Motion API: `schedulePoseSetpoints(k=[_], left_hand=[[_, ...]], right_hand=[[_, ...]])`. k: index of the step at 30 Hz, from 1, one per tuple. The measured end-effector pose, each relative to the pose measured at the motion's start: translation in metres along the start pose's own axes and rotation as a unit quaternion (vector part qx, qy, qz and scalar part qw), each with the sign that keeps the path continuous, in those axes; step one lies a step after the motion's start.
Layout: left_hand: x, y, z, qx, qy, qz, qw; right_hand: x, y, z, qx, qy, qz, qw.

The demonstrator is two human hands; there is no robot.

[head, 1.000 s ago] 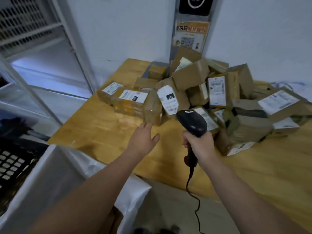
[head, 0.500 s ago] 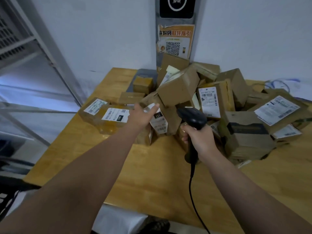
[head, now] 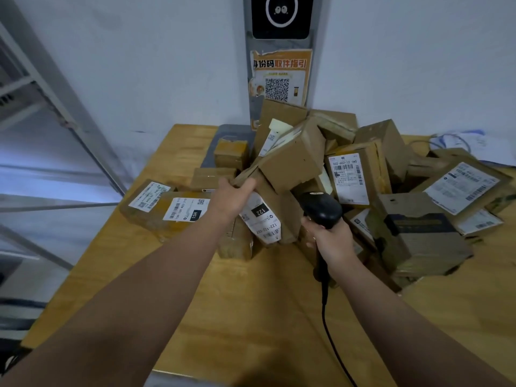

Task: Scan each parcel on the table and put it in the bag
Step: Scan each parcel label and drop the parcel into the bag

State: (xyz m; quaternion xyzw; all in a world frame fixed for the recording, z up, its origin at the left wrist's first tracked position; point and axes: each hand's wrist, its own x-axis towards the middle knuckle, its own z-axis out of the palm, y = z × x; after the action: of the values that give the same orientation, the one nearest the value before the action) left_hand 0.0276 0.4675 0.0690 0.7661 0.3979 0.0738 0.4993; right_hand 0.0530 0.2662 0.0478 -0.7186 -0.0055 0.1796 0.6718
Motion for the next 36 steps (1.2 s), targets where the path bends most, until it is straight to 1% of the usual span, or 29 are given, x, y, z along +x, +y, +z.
schedulePoseSetpoints(k=[2,4,6,9,11,14,15,17,18,20,23,25,26,28,32,34,35,36], left_hand=[[-0.012,-0.008,-0.011,-0.021,0.008,-0.012,1.000],[-0.027,-0.025,-0.021,-0.090,0.019,-0.040,0.995],[-0.048,-0.042,-0.025,-0.186,0.018,-0.075,0.980],[-0.076,-0.052,-0.012,-0.270,-0.005,-0.116,0.956],[-0.095,-0.046,0.001,-0.278,-0.032,-0.143,0.949],[-0.114,-0.041,0.017,-0.223,-0.071,-0.178,0.956],[-0.119,-0.042,0.019,-0.208,-0.088,-0.188,0.956],[-0.129,-0.046,0.022,-0.192,-0.115,-0.204,0.953],[-0.133,-0.050,0.024,-0.197,-0.126,-0.210,0.949],[-0.142,-0.055,0.032,-0.250,-0.132,-0.214,0.935],[-0.156,-0.064,0.047,-0.356,-0.087,-0.196,0.910],[-0.164,-0.068,0.053,-0.377,-0.064,-0.183,0.906],[-0.167,-0.069,0.054,-0.364,-0.061,-0.176,0.912],[-0.172,-0.072,0.056,-0.306,-0.065,-0.158,0.937],[-0.177,-0.071,0.054,-0.208,-0.103,-0.114,0.966],[-0.178,-0.069,0.052,-0.122,-0.085,-0.038,0.988],[-0.179,-0.065,0.051,-0.059,-0.064,0.017,0.996],[-0.178,-0.060,0.050,0.008,-0.054,0.067,0.996]], right_hand=[[-0.002,0.003,-0.004,0.014,-0.014,-0.008,1.000],[-0.007,0.009,-0.009,-0.008,-0.034,-0.026,0.999],[-0.015,0.015,-0.013,-0.027,-0.068,-0.046,0.996],[-0.023,0.023,-0.014,-0.045,-0.087,-0.079,0.992],[-0.029,0.026,-0.012,-0.067,-0.072,-0.114,0.989],[-0.036,0.024,-0.018,-0.073,0.003,-0.157,0.985],[-0.037,0.022,-0.024,-0.063,0.037,-0.162,0.984],[-0.038,0.017,-0.037,-0.025,0.069,-0.154,0.985],[-0.039,0.014,-0.044,-0.003,0.068,-0.145,0.987],[-0.042,0.010,-0.056,0.031,0.056,-0.127,0.990],[-0.048,0.008,-0.065,0.058,0.031,-0.108,0.992],[-0.051,0.012,-0.069,0.068,0.010,-0.096,0.993],[-0.052,0.014,-0.070,0.077,0.001,-0.084,0.993],[-0.055,0.017,-0.072,0.105,-0.009,-0.056,0.993],[-0.059,0.016,-0.079,0.129,0.024,-0.046,0.990],[-0.061,0.013,-0.083,0.117,0.031,-0.058,0.991],[-0.062,0.013,-0.086,0.094,0.033,-0.069,0.993],[-0.062,0.012,-0.088,0.052,0.037,-0.086,0.994]])
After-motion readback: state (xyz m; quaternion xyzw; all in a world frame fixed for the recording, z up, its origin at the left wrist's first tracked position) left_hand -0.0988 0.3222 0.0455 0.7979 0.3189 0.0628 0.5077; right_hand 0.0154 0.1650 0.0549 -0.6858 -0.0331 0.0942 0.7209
